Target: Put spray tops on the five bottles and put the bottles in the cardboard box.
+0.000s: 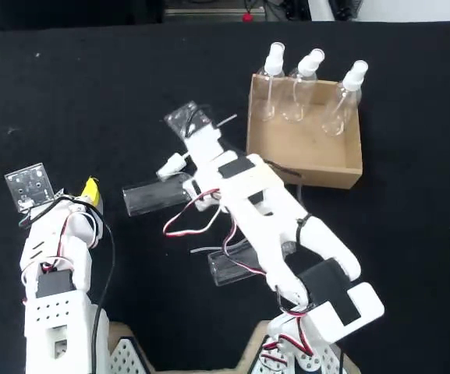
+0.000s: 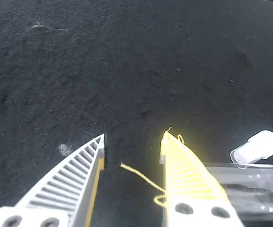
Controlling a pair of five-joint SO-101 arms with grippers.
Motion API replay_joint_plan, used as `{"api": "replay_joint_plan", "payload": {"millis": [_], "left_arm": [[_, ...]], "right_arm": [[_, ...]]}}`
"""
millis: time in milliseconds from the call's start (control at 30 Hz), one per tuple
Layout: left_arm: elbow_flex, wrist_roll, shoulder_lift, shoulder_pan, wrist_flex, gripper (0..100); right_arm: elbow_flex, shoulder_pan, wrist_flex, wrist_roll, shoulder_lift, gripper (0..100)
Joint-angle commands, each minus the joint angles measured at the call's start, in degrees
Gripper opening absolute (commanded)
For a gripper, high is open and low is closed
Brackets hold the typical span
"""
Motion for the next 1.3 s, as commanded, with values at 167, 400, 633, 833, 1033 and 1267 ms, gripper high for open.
{"api": "replay_joint_plan", "payload": {"millis": [167, 400, 633, 833, 1033, 1267], "left_arm": [[-1.9, 0.4, -0.6, -0.3, -1.1, 19], [-1.9, 0.4, -0.6, -0.3, -1.1, 19], [-1.9, 0.4, -0.6, -0.3, -1.1, 19], [-1.9, 0.4, -0.6, -0.3, -1.1, 19], [-2.0, 0.4, -0.6, -0.5, -1.1, 19], [-1.9, 0.4, -0.6, -0.6, -1.1, 19]], "right_arm": [[-17.2, -4.5, 12.4, -25.0, -3.8, 34.3], [-20.5, -6.1, 14.0, -43.8, 0.3, 34.5], [-23.8, -5.8, 11.9, -55.5, 7.9, 34.7], [-26.9, -6.2, 11.8, -66.1, 11.6, 34.5], [-27.6, -10.9, 11.6, -66.0, 14.2, 34.3], [-28.8, -11.1, 11.7, -66.0, 17.5, 34.3]]}}
